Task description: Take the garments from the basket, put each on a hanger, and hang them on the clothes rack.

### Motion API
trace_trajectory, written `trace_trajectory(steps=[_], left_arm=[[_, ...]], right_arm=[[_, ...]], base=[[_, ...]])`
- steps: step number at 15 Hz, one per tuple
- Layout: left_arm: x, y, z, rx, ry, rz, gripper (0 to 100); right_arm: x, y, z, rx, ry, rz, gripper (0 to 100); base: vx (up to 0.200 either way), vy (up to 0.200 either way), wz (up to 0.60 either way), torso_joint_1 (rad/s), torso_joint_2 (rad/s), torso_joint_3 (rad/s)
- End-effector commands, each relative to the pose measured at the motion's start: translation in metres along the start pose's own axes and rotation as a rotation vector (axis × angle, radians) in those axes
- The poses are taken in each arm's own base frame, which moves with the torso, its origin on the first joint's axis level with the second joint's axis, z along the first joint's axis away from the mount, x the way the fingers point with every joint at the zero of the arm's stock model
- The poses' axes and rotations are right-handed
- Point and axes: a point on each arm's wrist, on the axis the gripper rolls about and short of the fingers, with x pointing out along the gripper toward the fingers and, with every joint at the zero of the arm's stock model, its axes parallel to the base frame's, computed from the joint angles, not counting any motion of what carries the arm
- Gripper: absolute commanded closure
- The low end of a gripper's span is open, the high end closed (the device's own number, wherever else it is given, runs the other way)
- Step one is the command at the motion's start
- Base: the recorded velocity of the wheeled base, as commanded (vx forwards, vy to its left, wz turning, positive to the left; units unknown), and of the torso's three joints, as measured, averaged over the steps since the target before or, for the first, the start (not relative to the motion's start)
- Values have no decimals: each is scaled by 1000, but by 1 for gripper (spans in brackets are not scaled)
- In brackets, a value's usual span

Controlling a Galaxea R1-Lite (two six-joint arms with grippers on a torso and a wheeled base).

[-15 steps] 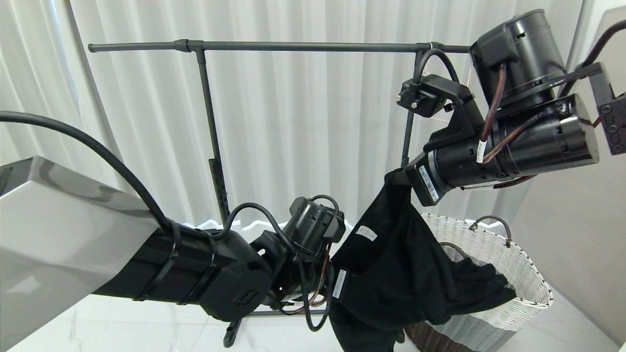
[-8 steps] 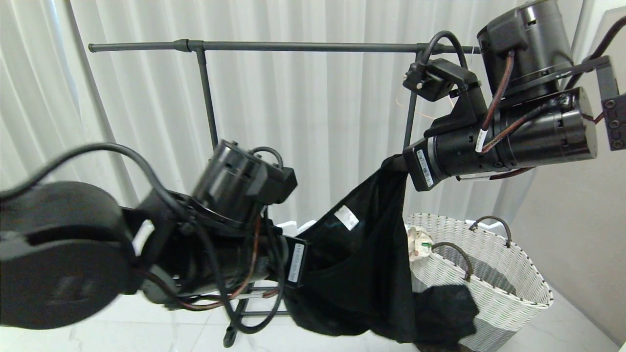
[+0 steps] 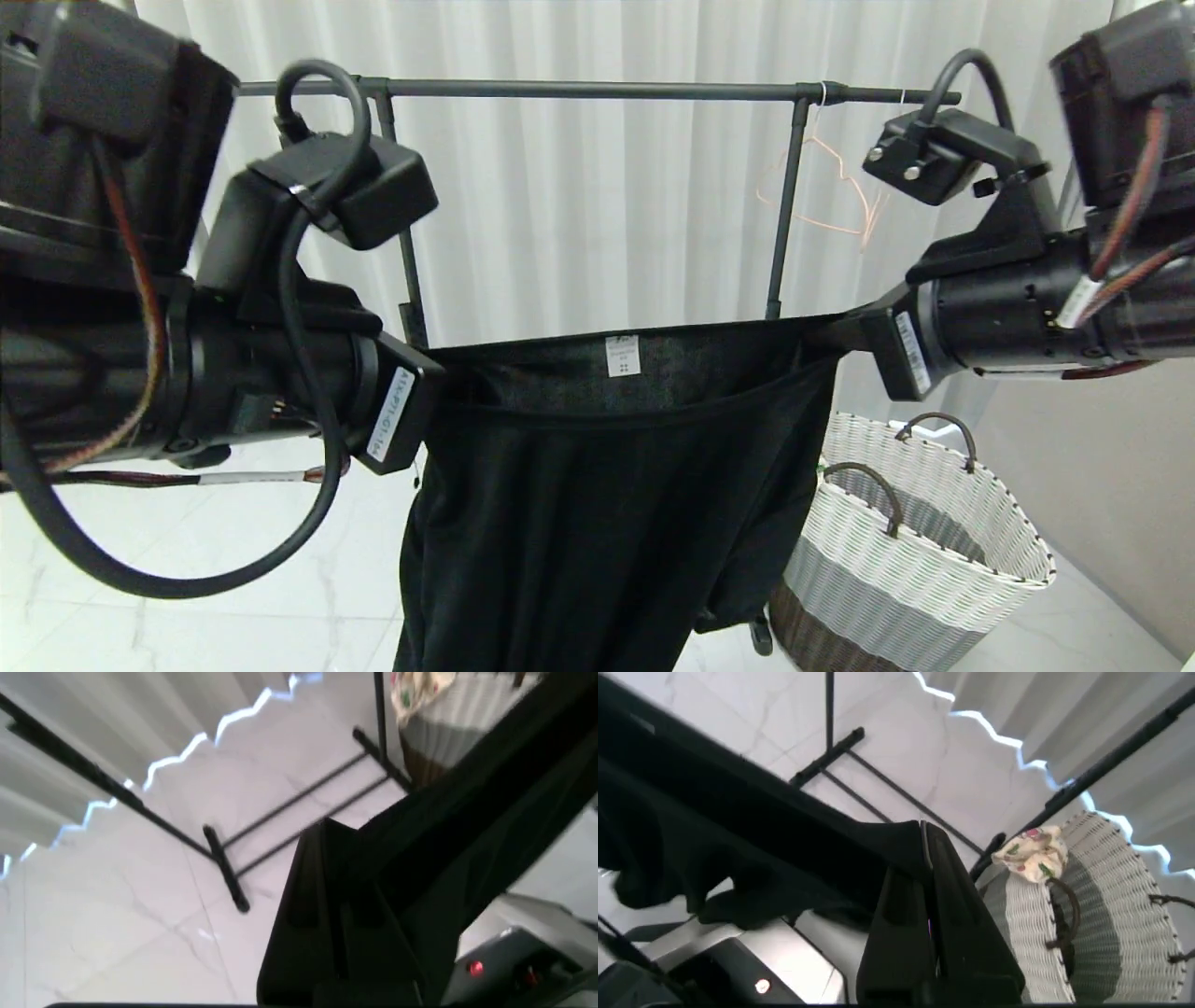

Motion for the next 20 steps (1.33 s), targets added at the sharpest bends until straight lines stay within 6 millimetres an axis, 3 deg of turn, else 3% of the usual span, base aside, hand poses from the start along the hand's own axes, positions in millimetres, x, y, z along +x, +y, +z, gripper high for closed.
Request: trace_trajectory(steps=[1,6,10,13,17,20], left_arm=[[-12,1,17,-8,-78,-2,100],[-26,2,24,-16,-135,-11,100],[-27,1,23,-13,-136,-18,100],[-23,-8,31,8,-157,-88,100],[13,-16,70,5,-215,-137,100],[30,-20,83,2,-239,-148,100]], right_arm=[[-36,-6,-2,12,-68,-21,100],[-30,-10,30,17,-157,-21,100],[-34,-10,32,17,-164,-21,100],[-65,-10,24,22,-137,-18,100],[-124,0,-5,57,-29,172,100],[-127,21,-16,9,22,323,100]], base=[[0,0,0,0,0,0],[0,0,0,0,0,0],[0,0,0,0,0,0],[0,0,0,0,0,0],[0,0,0,0,0,0],[0,0,0,0,0,0]])
